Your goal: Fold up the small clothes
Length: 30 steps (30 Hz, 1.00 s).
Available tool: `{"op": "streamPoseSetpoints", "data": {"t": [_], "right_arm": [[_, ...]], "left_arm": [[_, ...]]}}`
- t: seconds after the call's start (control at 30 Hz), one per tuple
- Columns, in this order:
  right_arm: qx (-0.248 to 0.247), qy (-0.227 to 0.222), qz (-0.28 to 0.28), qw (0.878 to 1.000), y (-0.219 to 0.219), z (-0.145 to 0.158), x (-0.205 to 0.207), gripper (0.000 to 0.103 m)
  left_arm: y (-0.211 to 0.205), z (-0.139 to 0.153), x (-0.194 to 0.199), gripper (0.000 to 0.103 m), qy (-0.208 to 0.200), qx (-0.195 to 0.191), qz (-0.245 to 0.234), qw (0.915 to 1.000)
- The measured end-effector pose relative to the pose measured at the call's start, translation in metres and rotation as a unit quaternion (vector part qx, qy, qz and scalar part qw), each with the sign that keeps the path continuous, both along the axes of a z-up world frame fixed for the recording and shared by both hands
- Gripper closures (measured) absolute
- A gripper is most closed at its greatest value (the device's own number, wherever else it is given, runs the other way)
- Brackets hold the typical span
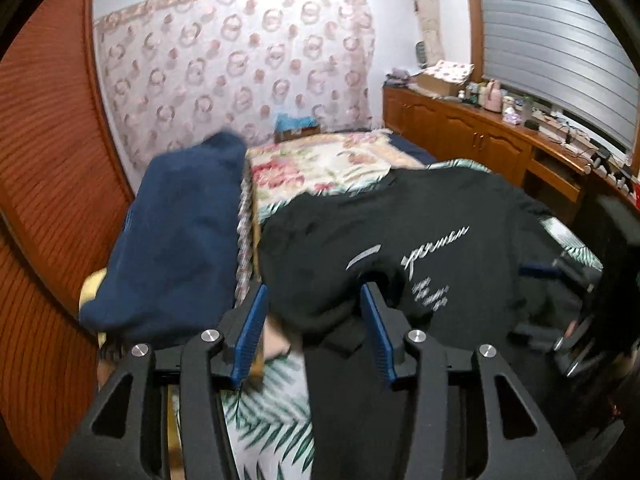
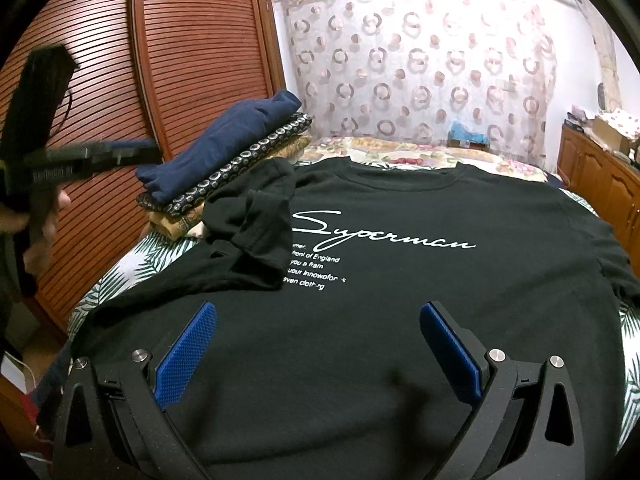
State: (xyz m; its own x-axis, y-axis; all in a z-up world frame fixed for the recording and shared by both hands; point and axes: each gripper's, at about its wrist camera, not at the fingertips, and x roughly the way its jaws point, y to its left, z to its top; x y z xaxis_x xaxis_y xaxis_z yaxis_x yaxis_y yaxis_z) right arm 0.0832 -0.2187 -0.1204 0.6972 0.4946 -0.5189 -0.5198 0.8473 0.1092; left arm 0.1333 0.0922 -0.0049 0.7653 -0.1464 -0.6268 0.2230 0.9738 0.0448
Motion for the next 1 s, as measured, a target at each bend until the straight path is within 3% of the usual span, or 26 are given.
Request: {"op": "streamPoseSetpoints", "data": {"t": [0.07, 0.17, 0.37, 0.43, 0.6, 0.67, 0.77, 0.83, 1.0], "right_arm": [[0.002, 0.001, 0.006, 1.000, -0.002, 0.004, 0.004, 0.004], [0.000, -0.002, 0.015, 1.000, -0.003, 0.015, 0.013, 0.007], [-0.009, -0.013, 0.053, 0.998, 0.010, 0.034, 0.036, 0.019], [-0.008, -0.008, 0.071, 0.997, 0.020, 0.036, 0.047, 0.029], [-0.007, 0.009, 0.123, 0.992, 0.054, 0.035, 0.069, 0.044], [-0.003, 0.019, 0.145, 0.989, 0.069, 0.034, 0.077, 0.046], [0.001, 0.035, 0.171, 0.985, 0.090, 0.029, 0.088, 0.049], [-0.001, 0.043, 0.186, 0.982, 0.104, 0.025, 0.093, 0.058], [-0.045, 0.065, 0.201, 0.976, 0.137, 0.004, 0.109, 0.065]], "left_arm": [[0.008, -0.016, -0.006, 0.053, 0.013, -0.012, 0.003, 0.9998], [0.008, -0.040, -0.011, 0.024, 0.032, -0.026, 0.008, 0.9991], [0.013, -0.087, -0.011, 0.024, 0.088, -0.027, 0.020, 0.9956], [0.019, -0.094, -0.010, 0.024, 0.098, -0.025, 0.035, 0.9943], [0.033, -0.101, -0.010, 0.023, 0.106, -0.037, 0.052, 0.9923], [0.032, -0.101, -0.012, 0.023, 0.103, -0.034, 0.051, 0.9928], [0.031, -0.103, -0.014, 0.017, 0.098, -0.032, 0.055, 0.9932], [0.037, -0.104, -0.015, 0.015, 0.099, -0.035, 0.055, 0.9930], [0.038, -0.104, -0.014, 0.014, 0.097, -0.035, 0.059, 0.9929]]}}
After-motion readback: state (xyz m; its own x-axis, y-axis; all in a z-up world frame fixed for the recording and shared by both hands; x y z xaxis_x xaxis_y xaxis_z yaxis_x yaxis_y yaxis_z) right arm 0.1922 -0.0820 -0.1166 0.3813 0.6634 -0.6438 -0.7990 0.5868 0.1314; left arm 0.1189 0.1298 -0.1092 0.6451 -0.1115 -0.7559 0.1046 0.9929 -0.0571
